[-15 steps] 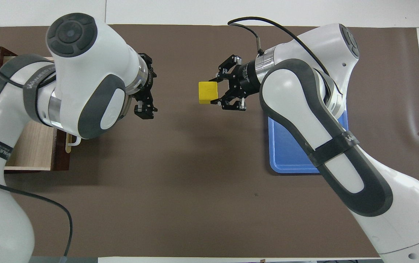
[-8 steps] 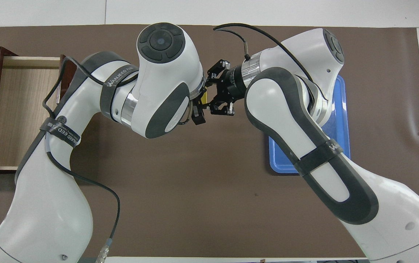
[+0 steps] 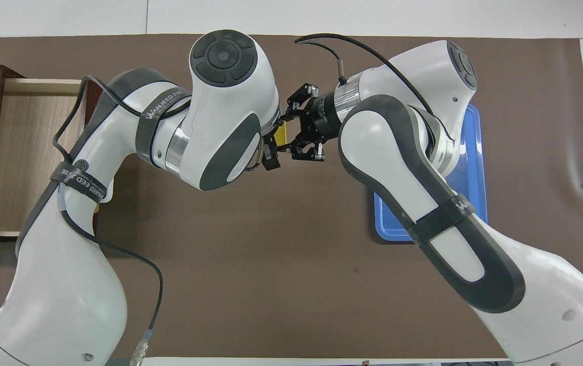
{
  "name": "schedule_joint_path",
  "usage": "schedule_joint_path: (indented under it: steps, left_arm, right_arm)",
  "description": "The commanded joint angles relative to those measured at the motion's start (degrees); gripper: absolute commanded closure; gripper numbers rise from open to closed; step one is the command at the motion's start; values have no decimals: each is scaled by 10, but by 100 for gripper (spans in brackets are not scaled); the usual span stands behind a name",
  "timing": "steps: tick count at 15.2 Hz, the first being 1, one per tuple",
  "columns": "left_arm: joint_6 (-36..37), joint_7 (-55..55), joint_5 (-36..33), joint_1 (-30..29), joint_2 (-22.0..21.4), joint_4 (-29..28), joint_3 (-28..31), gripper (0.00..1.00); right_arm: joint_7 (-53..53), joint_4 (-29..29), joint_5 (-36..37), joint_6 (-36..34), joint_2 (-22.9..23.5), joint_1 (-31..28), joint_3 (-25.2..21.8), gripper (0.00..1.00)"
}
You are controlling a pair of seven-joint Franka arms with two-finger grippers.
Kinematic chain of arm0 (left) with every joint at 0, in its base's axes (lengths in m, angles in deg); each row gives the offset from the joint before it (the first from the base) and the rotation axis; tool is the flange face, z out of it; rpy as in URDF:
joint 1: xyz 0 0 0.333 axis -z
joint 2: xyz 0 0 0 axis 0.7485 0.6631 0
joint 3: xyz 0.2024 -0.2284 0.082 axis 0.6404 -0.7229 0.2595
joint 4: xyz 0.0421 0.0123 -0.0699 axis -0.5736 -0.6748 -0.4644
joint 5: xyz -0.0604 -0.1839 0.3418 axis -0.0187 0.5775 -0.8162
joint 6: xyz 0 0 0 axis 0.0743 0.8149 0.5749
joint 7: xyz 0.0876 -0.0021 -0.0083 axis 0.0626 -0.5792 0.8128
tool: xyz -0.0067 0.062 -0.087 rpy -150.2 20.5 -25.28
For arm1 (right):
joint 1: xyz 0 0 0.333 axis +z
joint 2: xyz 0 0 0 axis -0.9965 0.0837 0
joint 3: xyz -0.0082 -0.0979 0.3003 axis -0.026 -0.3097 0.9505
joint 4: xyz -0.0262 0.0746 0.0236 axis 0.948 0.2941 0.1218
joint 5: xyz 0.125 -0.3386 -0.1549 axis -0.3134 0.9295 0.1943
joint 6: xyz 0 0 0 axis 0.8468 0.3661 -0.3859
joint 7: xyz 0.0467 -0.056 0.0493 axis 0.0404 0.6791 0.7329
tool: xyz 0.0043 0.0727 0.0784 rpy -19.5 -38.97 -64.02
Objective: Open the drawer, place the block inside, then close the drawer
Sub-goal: 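Grasp the block with the left gripper while the right gripper holds it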
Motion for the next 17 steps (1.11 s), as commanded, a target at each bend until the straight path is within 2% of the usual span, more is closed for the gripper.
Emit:
schedule_joint_path:
  steps: [1,3,5,6,9,10,11,12,17]
  left_arm:
    - [6,6,-15,12,1,-1,4,48]
    - [4,1,-16,16,0,-3,4,69]
    - [3,0,-15,21,-1,-3,2,95]
    - [3,0,-16,24,-1,-3,3,100]
    - [8,-26,-14,22,-4,-3,2,100]
    - [9,-38,-12,17,-8,-3,3,100]
    - [15,-48,-11,14,-13,-3,2,100]
    - [23,-55,-10,11,-18,-3,3,100]
    - [44,-97,-4,-47,-53,-24,2,100]
  right_arm:
    - [9,-1,-7,7,-3,-1,0,100]
    - [9,-1,-7,7,-3,-2,0,100]
    - [9,-1,-7,7,-3,-2,0,100]
    - [9,-1,-7,7,-3,-1,0,100]
    - [17,-2,-9,8,-3,0,0,100]
    - [29,-1,-7,8,-3,0,-1,86]
    - [40,-1,-6,9,-3,1,-1,40]
    - [48,-1,-5,9,-3,1,-2,0]
    - [48,1,-5,7,-4,-1,-3,0]
